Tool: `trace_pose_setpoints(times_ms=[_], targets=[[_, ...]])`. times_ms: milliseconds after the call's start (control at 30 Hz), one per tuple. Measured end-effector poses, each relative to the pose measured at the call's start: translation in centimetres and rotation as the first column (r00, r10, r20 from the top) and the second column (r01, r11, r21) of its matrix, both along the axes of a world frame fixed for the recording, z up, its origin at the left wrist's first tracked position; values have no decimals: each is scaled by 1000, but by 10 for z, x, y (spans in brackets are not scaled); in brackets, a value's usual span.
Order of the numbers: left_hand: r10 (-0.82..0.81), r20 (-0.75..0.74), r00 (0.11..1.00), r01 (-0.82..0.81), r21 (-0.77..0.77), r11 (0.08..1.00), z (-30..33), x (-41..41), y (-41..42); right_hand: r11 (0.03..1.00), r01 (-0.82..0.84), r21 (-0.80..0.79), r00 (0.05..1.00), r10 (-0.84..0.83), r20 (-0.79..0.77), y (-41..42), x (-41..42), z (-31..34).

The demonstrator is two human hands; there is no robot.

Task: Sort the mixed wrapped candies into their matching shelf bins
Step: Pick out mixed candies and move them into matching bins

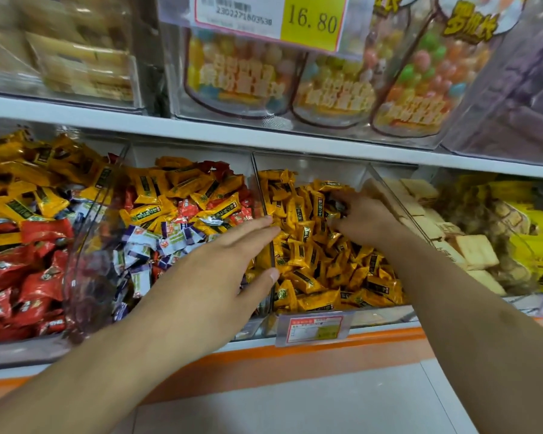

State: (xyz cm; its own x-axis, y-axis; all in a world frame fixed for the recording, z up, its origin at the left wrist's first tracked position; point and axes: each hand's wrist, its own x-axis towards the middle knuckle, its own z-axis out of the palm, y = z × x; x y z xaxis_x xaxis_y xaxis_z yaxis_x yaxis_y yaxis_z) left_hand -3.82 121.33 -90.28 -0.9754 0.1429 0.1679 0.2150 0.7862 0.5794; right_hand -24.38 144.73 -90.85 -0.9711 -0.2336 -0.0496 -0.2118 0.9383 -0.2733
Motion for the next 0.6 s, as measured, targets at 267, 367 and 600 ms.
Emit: trace_pose_setpoints(times_ms=[267, 367, 600], targets=[[7, -10, 1000, -7, 0, 1000, 1, 1, 1, 982, 30, -187, 997, -43, -70, 6, 5, -4], [5, 1, 1000, -5, -8, 1000, 2, 1, 1, 967, 36, -252, 990, -69, -123, 7, 11, -3], [9, 16, 1000, -8, -21, 1000, 7, -1, -3, 929, 23, -369, 977, -100, -190, 11, 38, 16]])
